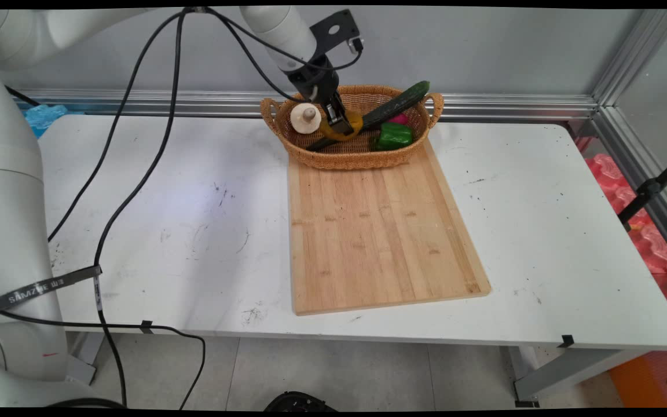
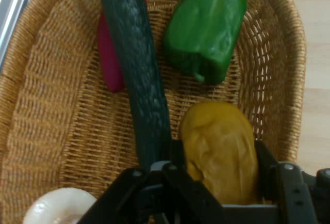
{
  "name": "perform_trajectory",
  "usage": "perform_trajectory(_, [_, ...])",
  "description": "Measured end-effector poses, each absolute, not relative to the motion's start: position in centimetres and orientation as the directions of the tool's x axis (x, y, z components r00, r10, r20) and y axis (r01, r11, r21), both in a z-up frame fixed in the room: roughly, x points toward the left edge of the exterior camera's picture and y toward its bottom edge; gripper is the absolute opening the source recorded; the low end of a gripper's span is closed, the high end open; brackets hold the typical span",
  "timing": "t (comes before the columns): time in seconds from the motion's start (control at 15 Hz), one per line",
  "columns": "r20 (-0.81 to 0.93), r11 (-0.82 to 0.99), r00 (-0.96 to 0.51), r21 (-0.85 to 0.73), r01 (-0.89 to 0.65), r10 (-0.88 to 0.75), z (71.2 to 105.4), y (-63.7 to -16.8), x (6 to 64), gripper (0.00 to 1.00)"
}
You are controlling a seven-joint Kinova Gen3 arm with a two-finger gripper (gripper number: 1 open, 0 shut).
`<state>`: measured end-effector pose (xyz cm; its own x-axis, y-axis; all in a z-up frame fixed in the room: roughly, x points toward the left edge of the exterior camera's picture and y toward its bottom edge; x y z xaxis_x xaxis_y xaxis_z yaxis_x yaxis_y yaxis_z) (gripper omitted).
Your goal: Place the picked object in the vegetable basket
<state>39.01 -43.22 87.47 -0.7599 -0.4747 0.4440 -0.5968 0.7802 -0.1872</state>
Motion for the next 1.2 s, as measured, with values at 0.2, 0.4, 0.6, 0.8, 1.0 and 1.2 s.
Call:
perform_trajectory(0.2, [0.448, 0.776, -0.75, -0.172, -0.607, -0.487, 86.3, -43.0, 39.0, 0.0])
perform_trajectory(0.4, [0.451, 0.772, -0.744, -0.166, -0.613, -0.494, 85.6, -43.0, 39.0, 0.0])
perform_trajectory(0.6, [0.455, 0.767, -0.737, -0.164, -0.621, -0.5, 84.9, -43.2, 39.1, 0.0])
perform_trajectory(0.8, [0.458, 0.763, -0.733, -0.162, -0.626, -0.504, 84.2, -43.3, 39.2, 0.0])
perform_trajectory(1.0, [0.461, 0.762, -0.73, -0.159, -0.628, -0.505, 83.7, -43.4, 39.2, 0.0])
perform_trajectory(1.2, [0.465, 0.762, -0.727, -0.154, -0.629, -0.506, 83.2, -43.5, 39.1, 1.0])
